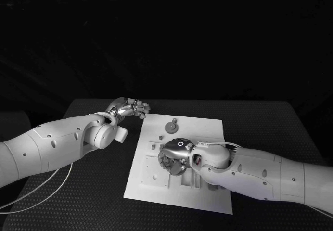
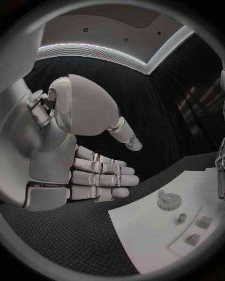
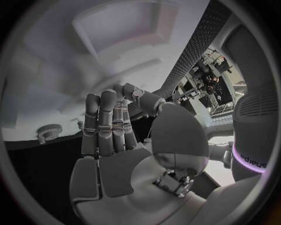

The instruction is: Assemble the parts on the task board

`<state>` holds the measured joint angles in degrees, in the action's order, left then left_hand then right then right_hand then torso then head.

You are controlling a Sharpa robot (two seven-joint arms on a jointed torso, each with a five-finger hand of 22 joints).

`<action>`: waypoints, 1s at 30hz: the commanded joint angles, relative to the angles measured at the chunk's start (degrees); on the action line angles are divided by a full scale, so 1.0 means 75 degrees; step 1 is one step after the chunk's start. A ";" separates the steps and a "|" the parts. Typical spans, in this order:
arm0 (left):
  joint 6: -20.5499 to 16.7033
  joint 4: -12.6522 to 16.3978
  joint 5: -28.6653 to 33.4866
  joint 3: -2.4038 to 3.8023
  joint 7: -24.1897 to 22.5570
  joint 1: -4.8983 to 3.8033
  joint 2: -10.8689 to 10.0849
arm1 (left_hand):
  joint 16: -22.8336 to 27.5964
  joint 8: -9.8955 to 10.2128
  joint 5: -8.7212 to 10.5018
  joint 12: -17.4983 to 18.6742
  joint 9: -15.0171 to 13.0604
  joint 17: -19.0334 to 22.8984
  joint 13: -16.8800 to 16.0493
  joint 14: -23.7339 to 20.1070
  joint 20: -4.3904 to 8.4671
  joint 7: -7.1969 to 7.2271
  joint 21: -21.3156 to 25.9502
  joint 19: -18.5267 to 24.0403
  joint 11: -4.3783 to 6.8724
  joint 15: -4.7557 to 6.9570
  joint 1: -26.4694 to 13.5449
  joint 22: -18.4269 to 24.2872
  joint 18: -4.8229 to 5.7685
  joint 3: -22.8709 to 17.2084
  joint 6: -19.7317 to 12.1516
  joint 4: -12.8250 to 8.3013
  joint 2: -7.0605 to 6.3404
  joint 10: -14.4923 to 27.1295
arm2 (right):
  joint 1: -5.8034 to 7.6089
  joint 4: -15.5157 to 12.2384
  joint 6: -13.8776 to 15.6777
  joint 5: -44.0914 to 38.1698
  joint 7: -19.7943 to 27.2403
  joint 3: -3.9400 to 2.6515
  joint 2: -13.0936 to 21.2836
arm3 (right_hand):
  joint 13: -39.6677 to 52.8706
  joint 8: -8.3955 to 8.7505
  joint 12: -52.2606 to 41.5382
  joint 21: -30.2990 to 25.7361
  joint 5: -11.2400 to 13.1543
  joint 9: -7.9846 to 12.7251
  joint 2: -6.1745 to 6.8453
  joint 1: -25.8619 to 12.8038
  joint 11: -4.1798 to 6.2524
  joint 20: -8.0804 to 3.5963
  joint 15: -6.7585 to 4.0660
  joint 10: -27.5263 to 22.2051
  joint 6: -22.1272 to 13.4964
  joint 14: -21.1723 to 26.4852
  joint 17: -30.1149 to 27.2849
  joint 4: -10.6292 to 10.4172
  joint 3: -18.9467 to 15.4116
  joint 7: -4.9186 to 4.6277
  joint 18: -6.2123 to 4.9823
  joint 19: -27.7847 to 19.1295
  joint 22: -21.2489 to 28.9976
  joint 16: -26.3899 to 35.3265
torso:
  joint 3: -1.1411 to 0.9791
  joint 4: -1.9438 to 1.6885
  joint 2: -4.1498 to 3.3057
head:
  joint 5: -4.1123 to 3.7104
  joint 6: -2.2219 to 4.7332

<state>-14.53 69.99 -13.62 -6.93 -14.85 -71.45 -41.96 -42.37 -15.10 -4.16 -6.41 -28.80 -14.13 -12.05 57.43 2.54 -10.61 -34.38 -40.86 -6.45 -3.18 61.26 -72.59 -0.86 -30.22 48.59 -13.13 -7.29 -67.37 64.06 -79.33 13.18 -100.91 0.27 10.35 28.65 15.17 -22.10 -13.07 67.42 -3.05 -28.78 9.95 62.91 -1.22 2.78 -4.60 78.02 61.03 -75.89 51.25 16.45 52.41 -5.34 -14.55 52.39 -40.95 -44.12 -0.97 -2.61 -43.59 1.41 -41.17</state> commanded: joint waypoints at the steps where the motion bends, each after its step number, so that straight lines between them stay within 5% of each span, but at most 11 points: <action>1: 0.0033 0.0026 0.0037 0.0006 -0.0065 -0.0013 0.0007 | 0.0053 -0.0015 0.0005 0.0027 0.0011 -0.0014 0.0010 0.0052 -0.0012 0.0013 0.0030 -0.0042 -0.0045 -0.0005 -0.0028 -0.0009 -0.0110 0.0027 -0.0058 0.0036 -0.0002 -0.0019 | -0.0026 0.0022 -0.0279 -0.0149 -0.0111 0.0025 0.0033 | 0.0012 -0.0020 0.0033 0.0047 -0.0014 -0.0008 -0.0085 -0.0025 -0.0009 -0.0024 -0.0035 -0.0015 0.0058 0.0008 -0.0009 0.0004 -0.0015 0.0022 -0.0060 0.0004 -0.0014 -0.0054 | -0.0005 0.0003 0.0001 | 0.0019 -0.0019; 13: 0.0040 0.0018 0.0037 0.0006 -0.0054 -0.0015 0.0003 | 0.0061 -0.0016 0.0006 0.0032 0.0013 -0.0026 0.0013 0.0053 -0.0012 0.0011 0.0035 -0.0044 -0.0046 -0.0005 -0.0028 -0.0011 -0.0110 0.0027 -0.0063 0.0042 -0.0004 -0.0018 | -0.0025 0.0037 -0.0079 0.0148 -0.0059 0.0027 0.0036 | 0.0040 0.0033 0.0091 0.0035 -0.0006 -0.0028 -0.0068 -0.0017 -0.0035 -0.0019 -0.0012 -0.0099 -0.0024 0.0051 -0.0040 0.0011 -0.0014 -0.0009 -0.0060 -0.0038 -0.0025 -0.0047 | -0.0005 0.0010 0.0004 | 0.0034 -0.0033; 23: 0.0044 0.0005 0.0037 0.0006 -0.0043 -0.0020 0.0001 | 0.0068 -0.0016 0.0008 0.0037 0.0015 -0.0036 0.0015 0.0051 -0.0012 0.0010 0.0040 -0.0044 -0.0048 -0.0006 -0.0026 -0.0014 -0.0110 0.0028 -0.0069 0.0043 -0.0010 -0.0015 | -0.0023 0.0003 0.0252 0.0418 0.0048 0.0027 0.0063 | 0.0045 0.0508 0.0403 0.0087 -0.0184 0.0090 0.0245 -0.0225 -0.0201 0.0004 0.0135 -0.0549 -0.0821 0.0115 -0.0090 0.0028 -0.0766 -0.0354 -0.0060 -0.0126 -0.0117 -0.0145 | -0.0007 -0.0006 0.0000 | 0.0019 -0.0042; 30: 0.0051 -0.0008 0.0037 0.0006 -0.0041 -0.0020 0.0009 | 0.0075 -0.0015 0.0010 0.0042 0.0016 -0.0043 0.0018 0.0049 -0.0012 0.0008 0.0044 -0.0044 -0.0050 -0.0006 -0.0024 -0.0015 -0.0109 0.0028 -0.0075 0.0043 -0.0014 -0.0013 | -0.0022 -0.0058 0.0316 0.0446 0.0058 0.0026 0.0110 | 0.0063 0.0575 0.0437 0.0100 -0.0198 0.0121 0.0305 -0.0219 -0.0216 -0.0002 0.0147 -0.0577 -0.0932 0.0114 -0.0093 0.0025 -0.0932 -0.0396 -0.0060 -0.0117 -0.0136 -0.0191 | -0.0005 0.0000 0.0004 | 0.0023 -0.0023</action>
<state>-14.51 69.89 -13.60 -6.92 -14.79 -71.51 -41.99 -42.15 -15.10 -4.16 -6.41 -28.76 -14.38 -12.00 57.43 2.54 -10.43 -34.38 -40.85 -6.45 -3.18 61.26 -72.65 -0.86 -30.07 48.40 -12.98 -7.29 -67.37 63.96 -79.59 14.82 -98.06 0.45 10.52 29.42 15.55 -17.95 -9.46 67.92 -4.22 -27.93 11.77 61.25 -2.87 2.66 -3.97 73.89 54.28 -75.09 50.63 16.59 45.77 -8.20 -14.18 51.85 -41.90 -45.38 -1.01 -2.61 -43.56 1.54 -41.40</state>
